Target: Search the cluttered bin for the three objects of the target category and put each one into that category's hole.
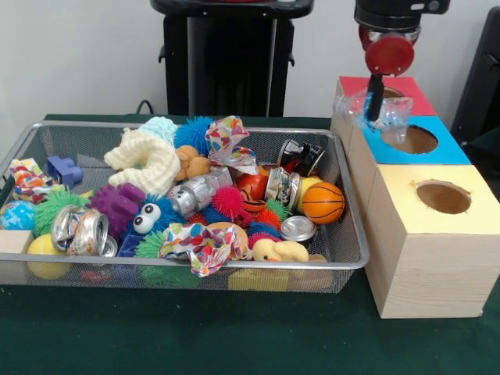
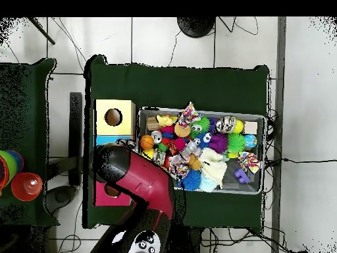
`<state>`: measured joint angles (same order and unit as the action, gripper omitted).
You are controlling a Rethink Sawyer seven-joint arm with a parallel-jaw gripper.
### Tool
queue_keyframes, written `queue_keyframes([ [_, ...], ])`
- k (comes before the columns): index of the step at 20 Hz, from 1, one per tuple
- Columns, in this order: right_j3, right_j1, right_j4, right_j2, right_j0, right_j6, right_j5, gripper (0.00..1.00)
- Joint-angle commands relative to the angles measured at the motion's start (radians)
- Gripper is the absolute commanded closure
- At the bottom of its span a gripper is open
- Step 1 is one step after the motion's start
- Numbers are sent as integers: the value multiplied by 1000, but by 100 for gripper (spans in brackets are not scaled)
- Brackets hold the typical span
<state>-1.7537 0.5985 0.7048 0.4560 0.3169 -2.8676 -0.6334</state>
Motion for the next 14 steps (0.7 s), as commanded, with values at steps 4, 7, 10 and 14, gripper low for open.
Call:
queue_keyframes([
  [4, -177, 41, 297, -291, -110, -118, 161, 100],
  [7, -267, 96, 447, -364, -139, -16, 183, 100],
  [10, -335, 143, 631, -413, -136, 74, 162, 100],
  [14, -370, 160, 790, -427, -106, 165, 134, 100],
])
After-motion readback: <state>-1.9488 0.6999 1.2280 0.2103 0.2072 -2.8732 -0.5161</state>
